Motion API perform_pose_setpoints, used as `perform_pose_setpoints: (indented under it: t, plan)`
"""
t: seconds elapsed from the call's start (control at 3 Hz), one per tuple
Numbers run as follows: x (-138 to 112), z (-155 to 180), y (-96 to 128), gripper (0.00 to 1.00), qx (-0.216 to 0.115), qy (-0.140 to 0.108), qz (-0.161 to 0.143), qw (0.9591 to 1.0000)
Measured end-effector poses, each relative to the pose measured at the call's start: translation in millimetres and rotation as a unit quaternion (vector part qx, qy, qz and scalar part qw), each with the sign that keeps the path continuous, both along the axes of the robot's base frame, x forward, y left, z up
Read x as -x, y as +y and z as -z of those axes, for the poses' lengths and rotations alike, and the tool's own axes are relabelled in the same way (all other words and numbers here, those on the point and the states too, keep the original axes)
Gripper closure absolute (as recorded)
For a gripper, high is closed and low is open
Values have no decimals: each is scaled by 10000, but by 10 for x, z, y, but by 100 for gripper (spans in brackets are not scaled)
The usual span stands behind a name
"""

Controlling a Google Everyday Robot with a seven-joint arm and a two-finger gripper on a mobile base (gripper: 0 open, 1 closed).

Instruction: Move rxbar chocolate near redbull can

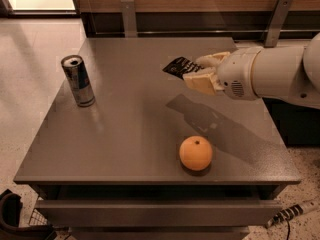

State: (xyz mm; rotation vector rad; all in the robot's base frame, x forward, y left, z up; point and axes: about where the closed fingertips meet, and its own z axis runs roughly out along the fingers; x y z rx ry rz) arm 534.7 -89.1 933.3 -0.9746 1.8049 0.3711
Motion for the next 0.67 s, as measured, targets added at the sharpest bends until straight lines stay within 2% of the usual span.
perform_pose_setpoints:
  t: [0.33,0.67]
  plan:
    - [107,120,427,100,2,88,-440,9990]
    - [254,278,889,100,-23,247,-1004,9946]
